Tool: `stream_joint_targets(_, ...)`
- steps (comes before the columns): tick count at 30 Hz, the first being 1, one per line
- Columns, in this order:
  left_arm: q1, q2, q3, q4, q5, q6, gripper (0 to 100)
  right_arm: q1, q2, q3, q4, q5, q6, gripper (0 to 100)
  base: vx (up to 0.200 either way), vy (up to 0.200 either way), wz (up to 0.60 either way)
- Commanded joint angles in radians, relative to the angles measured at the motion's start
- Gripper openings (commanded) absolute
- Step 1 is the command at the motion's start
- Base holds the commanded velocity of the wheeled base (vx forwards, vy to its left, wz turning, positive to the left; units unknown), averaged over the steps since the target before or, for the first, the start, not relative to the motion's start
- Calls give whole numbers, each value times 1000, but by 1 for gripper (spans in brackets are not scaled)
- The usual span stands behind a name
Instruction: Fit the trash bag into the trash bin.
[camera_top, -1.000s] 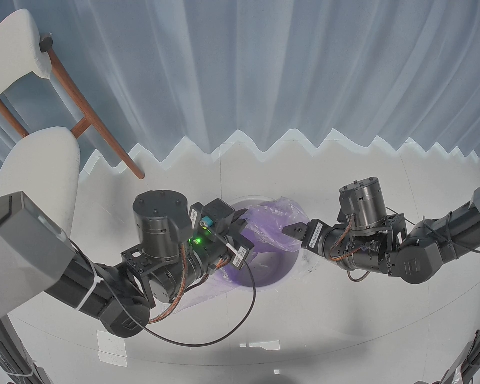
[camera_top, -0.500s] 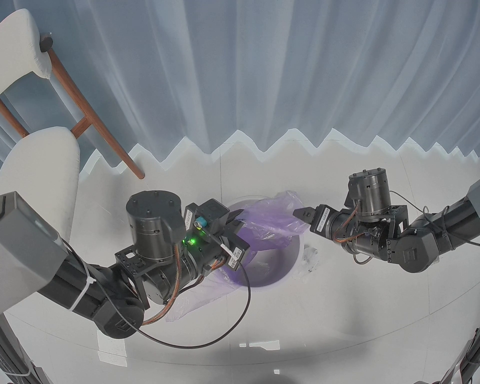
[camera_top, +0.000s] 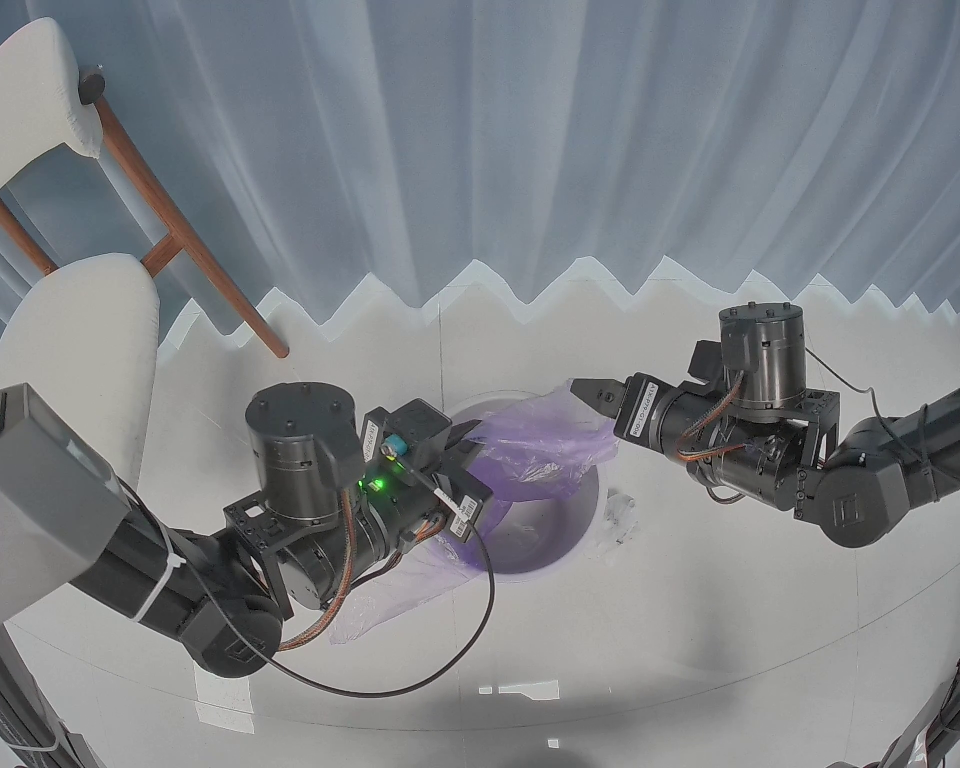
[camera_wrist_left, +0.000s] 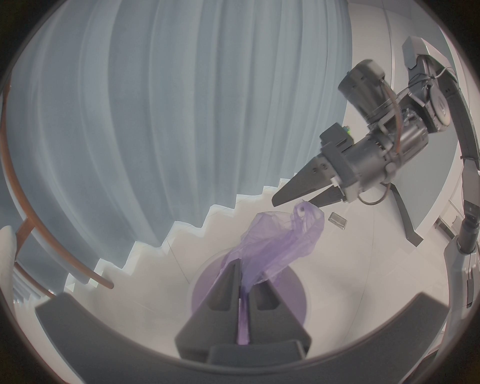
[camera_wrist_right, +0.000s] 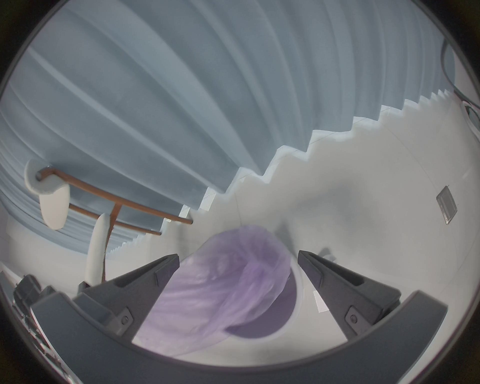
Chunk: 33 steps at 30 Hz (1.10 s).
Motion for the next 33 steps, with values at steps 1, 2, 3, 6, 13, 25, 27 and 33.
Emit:
stream_joint_targets(1,9,3,-2,0,1,1,0,21,-74,10,56,0,5,100,0,0,0)
stream_joint_targets(2,9,3,-3,0,3,0,0,21,-88,18,89,0,8,100,0,0,0)
stream_joint_targets(3,10,3,-3,-2,3,0,0,21,-96,29,111,0,8,100,0,0,0)
stream_joint_targets(6,10,3,-5,0,3,0,0,21,-94,73,148,4,13,100,0,0,0)
stream_joint_targets(13,9,3,-5,0,19,0,0,21,-28,44,151,14,62,100,0,0,0)
stream_joint_targets(25,-2,-1,-6,0,29,-20,0,39,34,30,146,14,71,0,0,0,0)
stream_joint_targets(27,-11,-3,-5,0,27,-25,0,41,70,18,141,14,73,0,0,0,0)
stream_joint_targets(33,-48,-21,-3,0,29,-85,0,18,70,-33,94,16,62,0,0,0,0)
